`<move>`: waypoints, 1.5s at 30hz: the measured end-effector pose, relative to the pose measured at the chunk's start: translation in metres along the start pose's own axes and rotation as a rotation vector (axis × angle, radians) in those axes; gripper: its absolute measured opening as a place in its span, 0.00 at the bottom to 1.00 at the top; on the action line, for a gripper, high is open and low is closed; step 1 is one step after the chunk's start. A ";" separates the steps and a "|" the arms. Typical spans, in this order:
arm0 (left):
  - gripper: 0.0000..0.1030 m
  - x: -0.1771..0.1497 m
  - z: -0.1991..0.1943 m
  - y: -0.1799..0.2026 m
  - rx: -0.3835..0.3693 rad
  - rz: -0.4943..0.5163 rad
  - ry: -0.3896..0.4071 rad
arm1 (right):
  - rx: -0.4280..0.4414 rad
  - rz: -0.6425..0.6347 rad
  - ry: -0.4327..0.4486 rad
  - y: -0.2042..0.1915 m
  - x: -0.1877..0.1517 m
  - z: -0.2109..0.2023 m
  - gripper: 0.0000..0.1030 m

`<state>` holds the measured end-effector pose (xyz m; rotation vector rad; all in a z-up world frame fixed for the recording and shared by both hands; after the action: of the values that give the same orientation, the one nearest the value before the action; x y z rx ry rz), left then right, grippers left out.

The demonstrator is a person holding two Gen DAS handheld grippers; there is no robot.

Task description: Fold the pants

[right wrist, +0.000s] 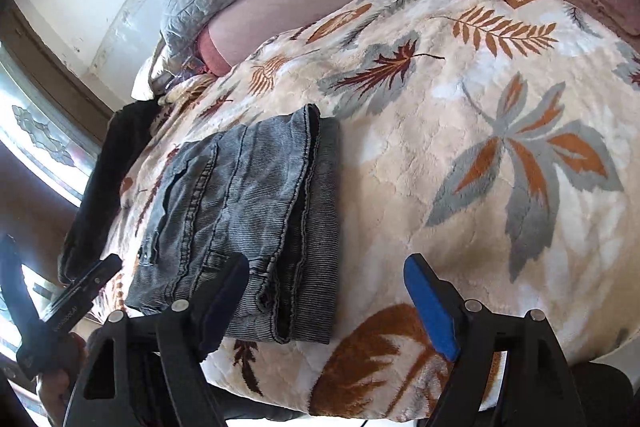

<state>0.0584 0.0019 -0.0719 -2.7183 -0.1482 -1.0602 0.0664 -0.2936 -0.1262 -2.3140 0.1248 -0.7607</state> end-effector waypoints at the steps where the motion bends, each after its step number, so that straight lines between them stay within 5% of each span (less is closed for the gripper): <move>1: 0.71 0.001 0.002 -0.002 0.009 -0.001 0.002 | 0.012 0.007 0.001 0.000 -0.001 0.001 0.80; 16: 0.71 0.009 0.033 -0.021 0.054 -0.034 -0.035 | 0.049 -0.014 0.004 -0.008 -0.007 0.007 0.80; 28: 0.71 -0.001 0.045 -0.033 -0.118 -0.114 0.041 | 0.064 -0.005 0.048 -0.008 -0.003 -0.002 0.80; 32: 0.71 -0.012 0.057 -0.035 -0.199 -0.184 -0.029 | 0.076 0.008 0.043 -0.007 -0.003 -0.002 0.80; 45: 0.71 -0.009 0.051 -0.040 -0.267 -0.251 0.000 | 0.068 -0.006 0.046 -0.009 -0.005 -0.001 0.80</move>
<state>0.0778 0.0531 -0.1077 -2.9976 -0.3834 -1.2259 0.0610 -0.2856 -0.1223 -2.2345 0.1115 -0.8098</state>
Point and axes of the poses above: each gripper's, at about its wrist camera, not at the fingertips, and z roughly the way its jaws point, y to its right, x to its top, the point moved 8 cm from there along z, roughly the way its jaws point, and after that the axes turned 10 degrees about x, right-handed, at the moved point
